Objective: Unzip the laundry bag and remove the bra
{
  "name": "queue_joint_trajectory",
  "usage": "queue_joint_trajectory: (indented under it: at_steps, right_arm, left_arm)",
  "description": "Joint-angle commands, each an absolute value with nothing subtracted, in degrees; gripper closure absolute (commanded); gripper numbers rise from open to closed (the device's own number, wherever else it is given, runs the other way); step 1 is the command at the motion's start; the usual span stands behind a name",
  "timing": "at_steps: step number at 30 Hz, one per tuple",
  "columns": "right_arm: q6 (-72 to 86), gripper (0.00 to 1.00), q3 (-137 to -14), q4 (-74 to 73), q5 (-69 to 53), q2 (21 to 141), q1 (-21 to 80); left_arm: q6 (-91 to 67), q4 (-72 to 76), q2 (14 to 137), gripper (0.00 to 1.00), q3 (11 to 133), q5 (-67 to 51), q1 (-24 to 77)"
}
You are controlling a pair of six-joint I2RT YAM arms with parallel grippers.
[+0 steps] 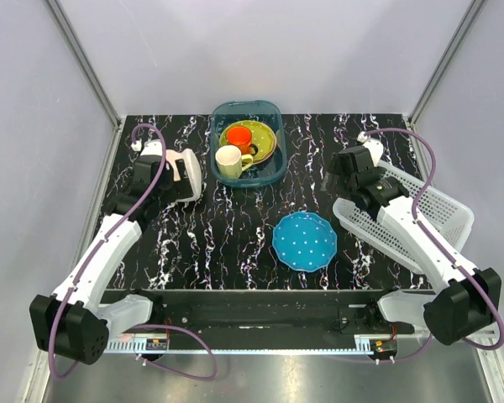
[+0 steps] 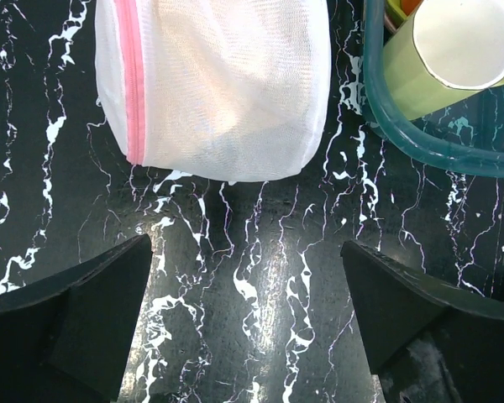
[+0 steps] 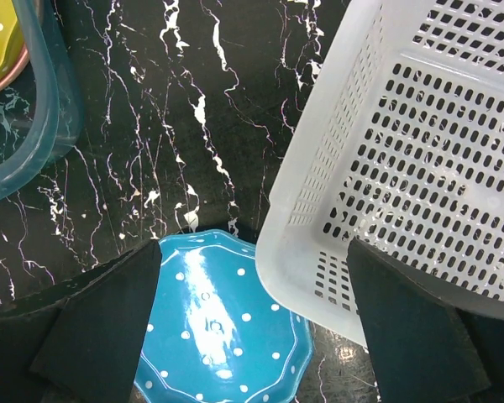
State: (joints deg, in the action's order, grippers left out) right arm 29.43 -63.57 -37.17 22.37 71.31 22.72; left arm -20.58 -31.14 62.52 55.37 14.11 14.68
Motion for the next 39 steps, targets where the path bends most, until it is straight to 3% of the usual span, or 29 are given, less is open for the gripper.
queue_joint_trajectory:
  at_steps: [1, 7, 12, 21, 24, 27, 31, 32, 39]
  right_arm:
    - [29.80, 0.00, -62.32, -34.37, 22.50, 68.82, 22.68]
    - [30.41, 0.00, -61.96, -34.10, 21.27, 69.08, 22.68]
    - [30.94, 0.00, -61.26, -33.05, 18.90, 68.38, 22.68]
    - [32.08, 0.00, -58.71, -29.09, 14.51, 67.50, 22.68]
    - [32.69, 0.00, -58.45, -28.83, 13.27, 67.76, 22.68]
    - [33.05, 0.00, -57.83, -28.21, 12.57, 67.59, 22.68]
    - [32.96, 0.00, -57.13, -27.51, 12.30, 67.15, 22.67]
    - [32.78, 0.00, -56.95, -27.07, 12.04, 67.15, 22.68]
    - [33.22, 0.00, -58.97, -26.28, 8.62, 69.52, 22.68]
  left_arm:
    - [-22.32, -28.57, 62.93, 0.01, 55.98, 13.27, 14.77]
    - [-25.22, -26.71, 66.34, 0.01, 57.30, 13.01, 10.82]
    - [-28.47, -32.50, 72.67, 0.01, 65.38, 3.52, 0.55]
    - [-29.70, -30.77, 87.42, 0.01, 75.49, 8.95, -1.75]
    - [-30.84, -31.20, 92.35, 0.13, 78.13, 8.52, -3.16]
    - [-31.03, -30.50, 93.16, 0.32, 77.87, 10.46, -3.25]
    - [-30.24, -30.76, 91.77, 0.75, 77.52, 11.78, -3.25]
    - [-29.97, -31.02, 91.24, 0.97, 77.61, 11.69, -3.25]
    - [-27.33, -37.41, 80.17, 1.00, 78.75, 9.66, -2.73]
